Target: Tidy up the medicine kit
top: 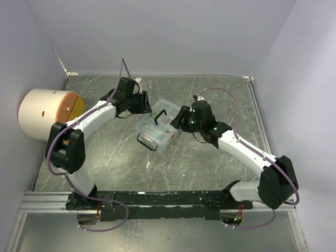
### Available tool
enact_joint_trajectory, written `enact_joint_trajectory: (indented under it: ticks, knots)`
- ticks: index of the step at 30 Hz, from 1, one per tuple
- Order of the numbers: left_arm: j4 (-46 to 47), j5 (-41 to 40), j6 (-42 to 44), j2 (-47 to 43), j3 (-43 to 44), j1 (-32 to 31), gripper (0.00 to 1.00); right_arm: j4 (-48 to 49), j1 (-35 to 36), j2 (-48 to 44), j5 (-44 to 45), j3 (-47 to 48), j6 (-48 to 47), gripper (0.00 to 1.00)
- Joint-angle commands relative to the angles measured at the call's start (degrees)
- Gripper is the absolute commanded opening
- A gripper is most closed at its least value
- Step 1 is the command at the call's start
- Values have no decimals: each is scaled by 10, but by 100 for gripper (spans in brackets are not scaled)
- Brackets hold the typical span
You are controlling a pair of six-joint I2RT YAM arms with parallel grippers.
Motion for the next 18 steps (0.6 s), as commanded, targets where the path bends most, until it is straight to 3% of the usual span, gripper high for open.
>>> enact_joint_trajectory:
  ticks: [1, 7, 13, 18]
  knots:
    - [-45, -18, 14, -13, -1, -1, 58, -40, 31, 20, 69, 65, -69, 52]
    - [-43, -85, -16, -84, -21, -1, 74, -70, 66, 97, 165, 170, -116, 60]
    - [-40, -166, -69, -180, -90, 0, 73, -100, 83, 187, 229, 263, -154, 61]
    - [-8, -175, -117, -269, -194, -1, 73, -124, 87, 230, 264, 302, -180, 62]
